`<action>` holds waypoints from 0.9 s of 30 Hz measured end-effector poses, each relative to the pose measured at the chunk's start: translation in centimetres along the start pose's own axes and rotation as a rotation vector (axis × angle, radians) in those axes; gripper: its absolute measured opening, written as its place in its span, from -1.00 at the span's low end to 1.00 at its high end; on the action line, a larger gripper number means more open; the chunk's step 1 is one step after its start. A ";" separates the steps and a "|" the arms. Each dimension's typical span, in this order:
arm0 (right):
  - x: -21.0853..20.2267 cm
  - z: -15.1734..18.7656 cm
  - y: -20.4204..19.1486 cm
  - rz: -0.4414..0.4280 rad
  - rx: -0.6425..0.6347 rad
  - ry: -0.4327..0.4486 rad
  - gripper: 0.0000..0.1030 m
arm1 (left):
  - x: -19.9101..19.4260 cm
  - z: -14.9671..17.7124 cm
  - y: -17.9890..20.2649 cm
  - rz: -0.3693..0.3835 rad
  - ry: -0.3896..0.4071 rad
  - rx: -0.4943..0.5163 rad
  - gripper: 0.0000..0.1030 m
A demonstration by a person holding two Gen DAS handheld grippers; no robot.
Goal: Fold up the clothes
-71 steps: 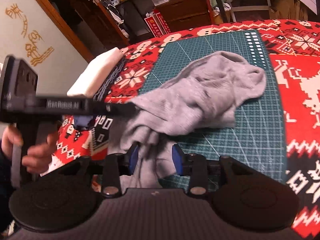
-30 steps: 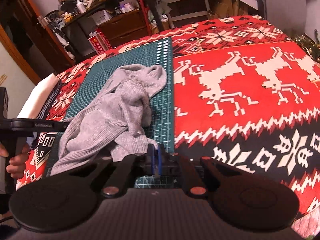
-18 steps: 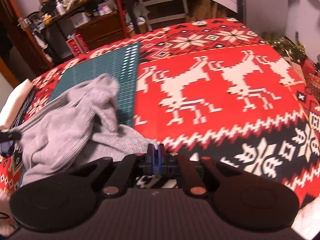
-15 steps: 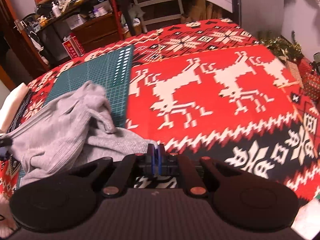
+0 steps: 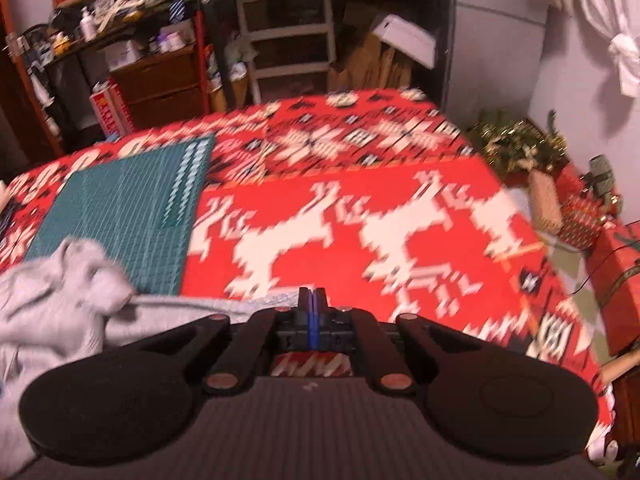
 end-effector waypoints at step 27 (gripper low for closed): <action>-2.0 2.9 -6.2 -0.254 -0.167 -0.109 0.56 | 0.1 1.0 9.8 0.345 0.086 0.196 0.84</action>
Point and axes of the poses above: each gripper's, at about its wrist camera, not at the fingertips, and x roughly the way its jaws point, y to its right, z to its underside, the point moved 7 cm from there along x, roughly the way its jaws point, and after that the axes turned 14 degrees about y, right-handed, at the moved point
